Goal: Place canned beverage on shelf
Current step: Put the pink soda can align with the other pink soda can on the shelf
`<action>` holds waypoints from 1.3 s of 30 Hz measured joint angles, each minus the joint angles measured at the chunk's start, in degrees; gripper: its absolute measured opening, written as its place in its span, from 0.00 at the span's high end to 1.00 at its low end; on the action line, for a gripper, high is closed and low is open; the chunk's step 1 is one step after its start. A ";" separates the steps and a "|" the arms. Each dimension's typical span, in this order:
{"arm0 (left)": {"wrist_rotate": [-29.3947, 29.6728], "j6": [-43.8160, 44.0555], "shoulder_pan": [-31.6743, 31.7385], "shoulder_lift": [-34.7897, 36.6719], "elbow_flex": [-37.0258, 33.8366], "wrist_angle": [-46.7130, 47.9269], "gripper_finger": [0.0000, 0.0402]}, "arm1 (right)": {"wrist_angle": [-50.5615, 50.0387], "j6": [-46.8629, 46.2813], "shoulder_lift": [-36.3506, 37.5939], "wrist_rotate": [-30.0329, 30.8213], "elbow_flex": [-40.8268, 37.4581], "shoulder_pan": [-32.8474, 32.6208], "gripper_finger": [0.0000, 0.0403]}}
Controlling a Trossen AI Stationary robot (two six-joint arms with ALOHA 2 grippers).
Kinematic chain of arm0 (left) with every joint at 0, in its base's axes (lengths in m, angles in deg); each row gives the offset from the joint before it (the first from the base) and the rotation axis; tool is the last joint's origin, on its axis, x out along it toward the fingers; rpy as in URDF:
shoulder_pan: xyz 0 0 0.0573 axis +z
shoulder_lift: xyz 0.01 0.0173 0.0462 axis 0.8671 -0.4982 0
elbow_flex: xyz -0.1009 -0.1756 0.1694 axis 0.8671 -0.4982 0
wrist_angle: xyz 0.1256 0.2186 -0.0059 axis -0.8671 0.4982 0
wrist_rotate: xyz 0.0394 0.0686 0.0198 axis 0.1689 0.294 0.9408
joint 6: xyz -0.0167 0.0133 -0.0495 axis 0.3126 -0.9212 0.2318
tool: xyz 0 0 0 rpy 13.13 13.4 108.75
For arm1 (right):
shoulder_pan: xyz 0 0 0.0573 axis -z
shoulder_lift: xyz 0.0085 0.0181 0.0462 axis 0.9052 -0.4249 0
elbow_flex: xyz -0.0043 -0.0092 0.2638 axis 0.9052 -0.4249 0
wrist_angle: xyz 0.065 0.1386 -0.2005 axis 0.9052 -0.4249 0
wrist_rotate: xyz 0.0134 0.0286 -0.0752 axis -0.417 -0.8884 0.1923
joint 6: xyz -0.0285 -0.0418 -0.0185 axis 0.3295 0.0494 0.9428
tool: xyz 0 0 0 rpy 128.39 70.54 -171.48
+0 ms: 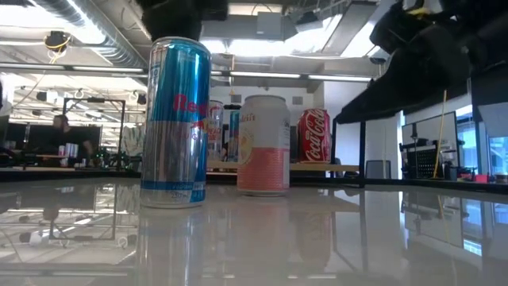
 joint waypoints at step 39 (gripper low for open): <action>-1.01 -3.88 8.63 -5.45 -38.38 -76.50 0.09 | 19.27 5.51 -20.24 6.02 6.86 3.70 0.27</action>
